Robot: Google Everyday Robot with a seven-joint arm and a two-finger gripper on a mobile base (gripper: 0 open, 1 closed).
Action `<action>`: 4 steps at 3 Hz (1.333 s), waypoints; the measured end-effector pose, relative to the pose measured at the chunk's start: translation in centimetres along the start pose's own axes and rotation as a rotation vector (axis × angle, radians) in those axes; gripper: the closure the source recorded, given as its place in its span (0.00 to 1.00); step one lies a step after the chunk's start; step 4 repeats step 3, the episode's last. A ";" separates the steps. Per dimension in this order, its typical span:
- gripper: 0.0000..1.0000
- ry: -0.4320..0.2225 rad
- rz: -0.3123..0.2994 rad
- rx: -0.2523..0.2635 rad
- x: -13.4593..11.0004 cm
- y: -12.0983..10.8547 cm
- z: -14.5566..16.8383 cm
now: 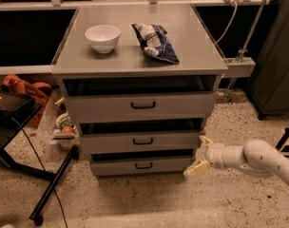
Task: Close middle drawer
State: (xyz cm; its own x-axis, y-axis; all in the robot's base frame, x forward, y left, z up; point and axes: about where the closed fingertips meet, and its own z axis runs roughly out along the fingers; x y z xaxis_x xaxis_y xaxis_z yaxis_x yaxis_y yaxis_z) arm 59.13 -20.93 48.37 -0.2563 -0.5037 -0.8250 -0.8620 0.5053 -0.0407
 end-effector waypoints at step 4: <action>0.00 0.059 0.143 0.101 5.8 -0.3 -14.3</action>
Offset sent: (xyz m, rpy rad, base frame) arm -0.0853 -0.1653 0.0425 -0.0327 0.1102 -0.2006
